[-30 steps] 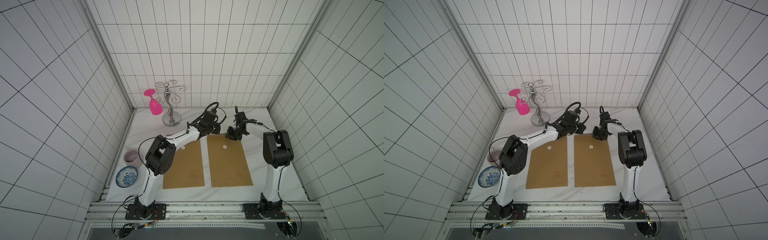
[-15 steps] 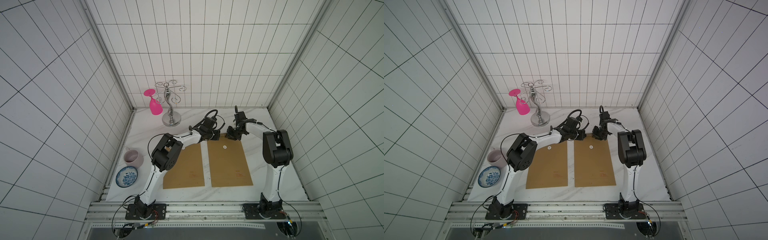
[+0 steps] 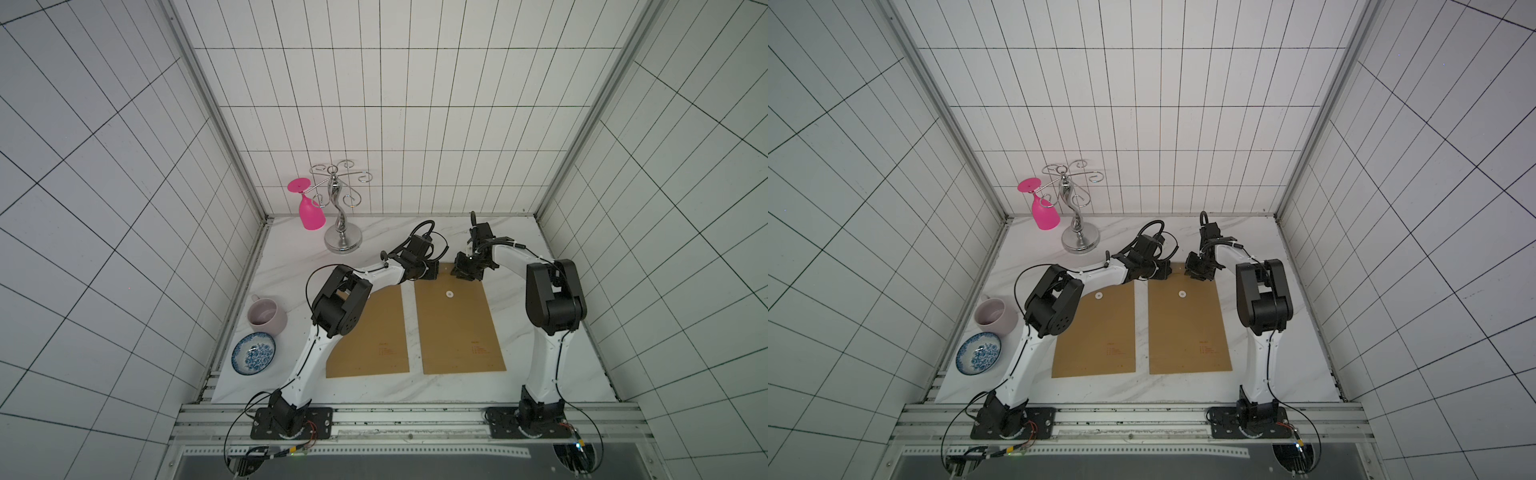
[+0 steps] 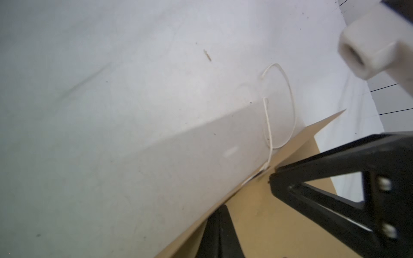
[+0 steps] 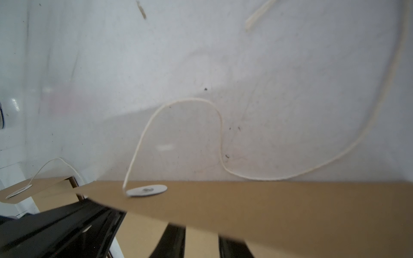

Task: Open the file bag
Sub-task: Place the file bag at the center of the board.

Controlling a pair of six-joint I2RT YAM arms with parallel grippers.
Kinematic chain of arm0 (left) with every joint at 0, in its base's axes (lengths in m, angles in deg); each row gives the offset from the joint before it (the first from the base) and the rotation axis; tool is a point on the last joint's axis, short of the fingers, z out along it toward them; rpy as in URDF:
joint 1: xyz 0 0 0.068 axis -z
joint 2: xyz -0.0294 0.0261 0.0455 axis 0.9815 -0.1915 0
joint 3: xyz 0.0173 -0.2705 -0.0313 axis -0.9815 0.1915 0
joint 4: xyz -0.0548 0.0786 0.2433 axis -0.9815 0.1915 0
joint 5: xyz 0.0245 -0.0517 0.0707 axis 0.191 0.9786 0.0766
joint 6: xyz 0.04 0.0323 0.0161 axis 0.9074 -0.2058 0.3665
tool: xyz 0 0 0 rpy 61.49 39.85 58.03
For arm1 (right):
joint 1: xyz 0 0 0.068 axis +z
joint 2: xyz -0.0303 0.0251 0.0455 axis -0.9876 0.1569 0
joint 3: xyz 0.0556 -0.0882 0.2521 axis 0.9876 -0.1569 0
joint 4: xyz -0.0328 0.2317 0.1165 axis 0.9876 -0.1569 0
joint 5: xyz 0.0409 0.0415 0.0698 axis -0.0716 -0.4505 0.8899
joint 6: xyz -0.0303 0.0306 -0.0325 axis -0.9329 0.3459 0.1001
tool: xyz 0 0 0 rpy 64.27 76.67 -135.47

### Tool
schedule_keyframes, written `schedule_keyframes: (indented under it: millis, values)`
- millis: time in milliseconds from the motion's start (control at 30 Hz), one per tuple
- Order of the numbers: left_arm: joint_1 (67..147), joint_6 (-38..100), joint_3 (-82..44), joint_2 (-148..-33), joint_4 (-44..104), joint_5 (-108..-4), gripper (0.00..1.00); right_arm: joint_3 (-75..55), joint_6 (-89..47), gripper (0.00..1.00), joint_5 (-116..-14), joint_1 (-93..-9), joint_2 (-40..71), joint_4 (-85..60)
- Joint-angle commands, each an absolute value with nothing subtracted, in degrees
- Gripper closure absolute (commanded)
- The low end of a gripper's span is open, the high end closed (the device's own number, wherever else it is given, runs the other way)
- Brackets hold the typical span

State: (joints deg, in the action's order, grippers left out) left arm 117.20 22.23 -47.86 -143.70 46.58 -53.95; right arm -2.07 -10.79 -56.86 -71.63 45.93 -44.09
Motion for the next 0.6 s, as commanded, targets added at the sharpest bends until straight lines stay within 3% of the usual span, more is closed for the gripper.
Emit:
schedule_keyframes:
  millis: [0, 133, 567]
  values:
    - [116.7, 22.8, -48.9, -144.9, 46.5, -56.0, 0.86, 0.9, -10.4, 0.73, -56.0, -72.0, 44.5, -45.7]
    - [116.7, 22.8, -47.6, -143.9, 45.0, -56.4, 0.79, 4.2, -9.8, 0.73, -55.8, -72.1, 45.8, -46.2]
    - [115.8, 24.6, -47.9, -144.4, 46.7, -55.5, 0.77, 11.6, -9.0, 0.74, -58.8, -76.2, 55.6, -48.1]
